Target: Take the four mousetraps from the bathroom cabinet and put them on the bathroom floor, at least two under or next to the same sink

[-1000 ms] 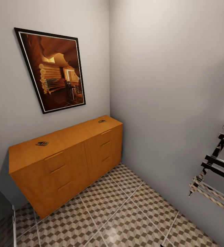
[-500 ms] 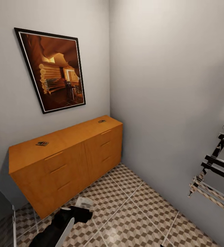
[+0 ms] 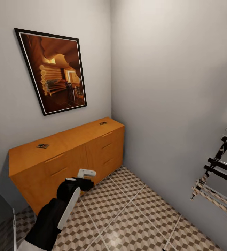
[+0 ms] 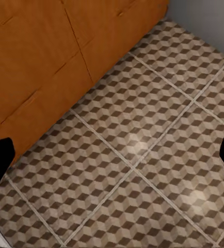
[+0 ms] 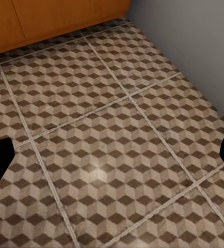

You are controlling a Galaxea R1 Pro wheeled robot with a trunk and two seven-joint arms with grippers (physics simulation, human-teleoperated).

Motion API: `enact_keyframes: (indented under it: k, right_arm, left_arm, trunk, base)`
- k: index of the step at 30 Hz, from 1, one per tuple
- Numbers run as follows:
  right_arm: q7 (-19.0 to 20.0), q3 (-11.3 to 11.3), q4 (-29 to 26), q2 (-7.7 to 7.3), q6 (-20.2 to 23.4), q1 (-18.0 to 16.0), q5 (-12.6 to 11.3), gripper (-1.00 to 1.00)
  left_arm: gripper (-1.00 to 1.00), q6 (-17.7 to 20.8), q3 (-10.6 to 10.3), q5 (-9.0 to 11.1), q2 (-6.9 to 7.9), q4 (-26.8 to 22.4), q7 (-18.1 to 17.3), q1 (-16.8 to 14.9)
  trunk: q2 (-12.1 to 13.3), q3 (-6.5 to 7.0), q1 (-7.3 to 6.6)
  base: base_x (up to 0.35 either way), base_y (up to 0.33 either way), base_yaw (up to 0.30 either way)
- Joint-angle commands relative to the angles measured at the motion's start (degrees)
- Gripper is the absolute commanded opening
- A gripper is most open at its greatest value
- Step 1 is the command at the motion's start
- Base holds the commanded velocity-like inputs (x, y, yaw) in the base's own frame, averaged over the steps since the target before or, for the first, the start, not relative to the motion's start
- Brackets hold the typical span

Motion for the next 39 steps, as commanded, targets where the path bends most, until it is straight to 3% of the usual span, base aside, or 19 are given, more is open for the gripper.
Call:
enact_keyframes:
  k: [1,3,7,20,30,32,34,39]
  right_arm:
    - [-0.3,0.5,0.1,0.02,-0.2,-0.1,-0.4,1.00]
    - [-0.3,0.5,0.1,0.02,-0.2,-0.1,-0.4,1.00]
    - [-0.2,0.5,0.1,0.02,0.6,-0.1,-0.4,1.00]
    - [-0.1,0.5,0.1,0.10,2.9,-0.1,-0.4,1.00]
    - [-0.1,0.5,0.1,0.02,2.9,-0.1,-0.4,1.00]
    - [-0.1,0.5,0.1,0.05,2.9,-0.1,-0.4,1.00]
    - [-0.1,0.5,0.1,0.08,2.9,-0.1,-0.4,1.00]
    - [-0.1,0.5,0.0,0.09,2.9,-0.1,-0.4,1.00]
  left_arm:
    - [1.00,0.3,1.8,0.8,-0.02,-0.1,0.6,-1.2]
    - [1.00,0.4,4.8,0.9,-0.03,-0.1,0.5,-2.7]
    - [1.00,0.6,7.7,1.1,0.20,0.2,0.4,-5.7]
    - [1.00,1.1,8.8,1.1,1.48,6.0,0.3,-15.6]
    - [1.00,1.0,8.8,1.1,1.54,23.3,0.3,-30.6]
    - [1.00,0.8,8.8,1.1,1.54,30.9,0.3,-36.9]
    - [1.00,0.7,8.8,1.1,1.54,35.1,0.3,-40.3]
    - [1.00,0.5,8.8,1.1,1.47,39.3,0.2,-44.0]
  trunk:
    - [-0.1,-0.13,0.03]
    - [-0.1,-0.13,0.03]
    - [-0.1,-0.13,0.03]
    - [-0.1,-0.13,0.03]
    - [-0.1,-0.13,0.03]
    - [-0.1,-0.13,0.03]
    - [-0.1,-0.13,0.03]
    - [-0.1,-0.13,0.03]
  base:
    - [0.000,0.000,0.000]
    - [0.000,0.000,0.000]
    - [0.000,0.000,0.000]
    - [0.000,0.000,0.000]
    - [0.000,0.000,0.000]
    - [0.000,0.000,0.000]
    - [0.000,0.000,0.000]
    - [0.000,0.000,0.000]
